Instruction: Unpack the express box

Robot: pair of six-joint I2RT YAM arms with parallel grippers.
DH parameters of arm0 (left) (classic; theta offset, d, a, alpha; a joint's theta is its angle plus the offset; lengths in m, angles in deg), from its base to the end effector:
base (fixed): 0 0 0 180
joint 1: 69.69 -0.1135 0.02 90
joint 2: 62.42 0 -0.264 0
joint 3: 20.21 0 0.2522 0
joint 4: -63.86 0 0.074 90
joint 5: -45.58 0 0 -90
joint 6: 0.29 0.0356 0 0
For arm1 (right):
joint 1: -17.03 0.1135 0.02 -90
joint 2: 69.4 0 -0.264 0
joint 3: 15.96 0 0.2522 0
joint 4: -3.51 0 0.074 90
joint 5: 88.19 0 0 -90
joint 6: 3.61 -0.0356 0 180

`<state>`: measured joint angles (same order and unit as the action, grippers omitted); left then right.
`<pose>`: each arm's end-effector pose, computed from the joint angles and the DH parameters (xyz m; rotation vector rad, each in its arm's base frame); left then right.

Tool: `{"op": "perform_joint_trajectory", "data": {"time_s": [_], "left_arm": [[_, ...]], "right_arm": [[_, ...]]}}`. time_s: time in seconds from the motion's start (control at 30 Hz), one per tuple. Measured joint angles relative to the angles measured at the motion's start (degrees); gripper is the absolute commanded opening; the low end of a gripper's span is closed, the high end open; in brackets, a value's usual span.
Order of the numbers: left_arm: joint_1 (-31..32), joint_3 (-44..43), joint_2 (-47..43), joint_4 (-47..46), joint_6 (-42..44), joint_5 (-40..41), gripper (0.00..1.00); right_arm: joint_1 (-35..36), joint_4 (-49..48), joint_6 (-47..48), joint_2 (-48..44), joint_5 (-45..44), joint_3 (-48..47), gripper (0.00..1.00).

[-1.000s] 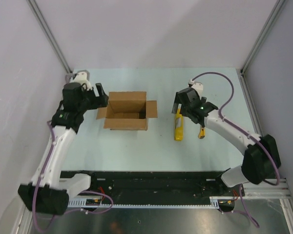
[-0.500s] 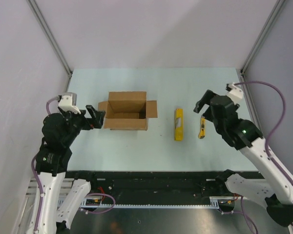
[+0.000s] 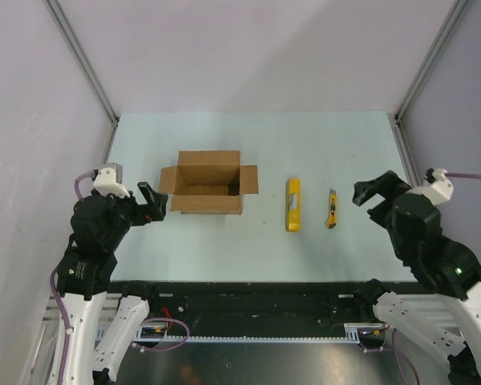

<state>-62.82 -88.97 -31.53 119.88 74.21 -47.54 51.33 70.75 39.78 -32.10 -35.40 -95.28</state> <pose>0.0957 -0.0135 0.3697 -0.1055 1.8966 -0.3177 0.0864 0.0329 0.3987 0.6025 1.8314 0.2931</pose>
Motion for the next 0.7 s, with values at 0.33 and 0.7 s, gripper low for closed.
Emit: {"op": "perform_joint_trajectory", "data": {"time_s": [0.33, 0.7], "left_arm": [[2.23, -0.96, 1.70, 0.79, 0.04, 3.15, 1.00], [2.95, -1.11, 2.23, 0.83, 0.07, 5.11, 1.00]], "right_arm": [[0.00, 4.90, -1.64, -5.75, -2.54, -0.02, 1.00], [0.00, 6.32, -2.95, -6.10, -3.96, -0.02, 1.00]]}}
